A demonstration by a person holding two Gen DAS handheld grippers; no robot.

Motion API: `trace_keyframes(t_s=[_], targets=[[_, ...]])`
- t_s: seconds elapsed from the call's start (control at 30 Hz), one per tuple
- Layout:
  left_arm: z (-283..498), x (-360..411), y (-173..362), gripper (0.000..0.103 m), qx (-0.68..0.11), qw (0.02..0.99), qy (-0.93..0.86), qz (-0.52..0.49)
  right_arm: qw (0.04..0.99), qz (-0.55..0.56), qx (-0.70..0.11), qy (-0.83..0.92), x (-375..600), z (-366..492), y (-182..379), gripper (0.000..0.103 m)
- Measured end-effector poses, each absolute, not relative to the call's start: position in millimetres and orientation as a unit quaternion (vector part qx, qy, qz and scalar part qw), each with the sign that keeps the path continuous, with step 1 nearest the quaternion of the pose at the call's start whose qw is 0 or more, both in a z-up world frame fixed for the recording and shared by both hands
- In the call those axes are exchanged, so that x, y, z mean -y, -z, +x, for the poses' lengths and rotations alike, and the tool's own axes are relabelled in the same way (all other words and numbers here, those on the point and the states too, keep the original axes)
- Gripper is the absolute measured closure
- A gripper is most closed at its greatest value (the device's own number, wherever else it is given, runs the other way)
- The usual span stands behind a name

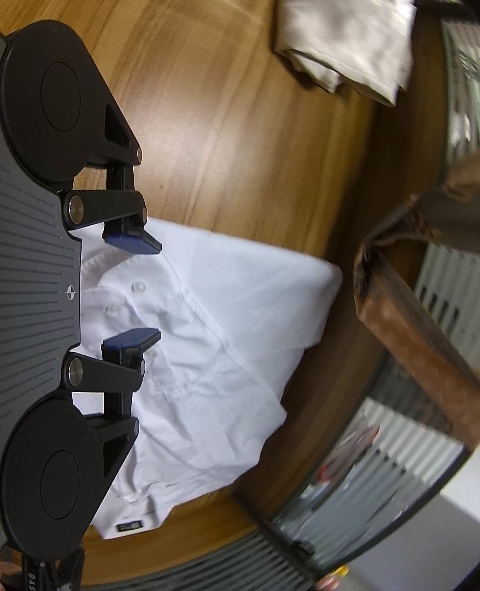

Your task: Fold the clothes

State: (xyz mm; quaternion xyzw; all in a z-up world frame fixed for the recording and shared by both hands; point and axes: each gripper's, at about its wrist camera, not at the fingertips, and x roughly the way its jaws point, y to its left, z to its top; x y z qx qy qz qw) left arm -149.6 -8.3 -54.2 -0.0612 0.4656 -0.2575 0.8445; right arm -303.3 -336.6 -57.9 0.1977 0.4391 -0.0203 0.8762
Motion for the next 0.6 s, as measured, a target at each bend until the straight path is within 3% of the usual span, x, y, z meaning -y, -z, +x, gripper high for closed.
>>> trace_keyframes(t_s=[0.3, 0.6], targets=[[-197, 36, 37, 0.047, -0.432, 0.81, 0.394, 0.049, 0.875, 0.19, -0.434, 0.1, 320, -409, 41, 0.027], [-281, 57, 40, 0.047, -0.416, 0.798, 0.429, 0.073, 0.861, 0.175, -0.47, 0.089, 325, -507, 68, 0.027]])
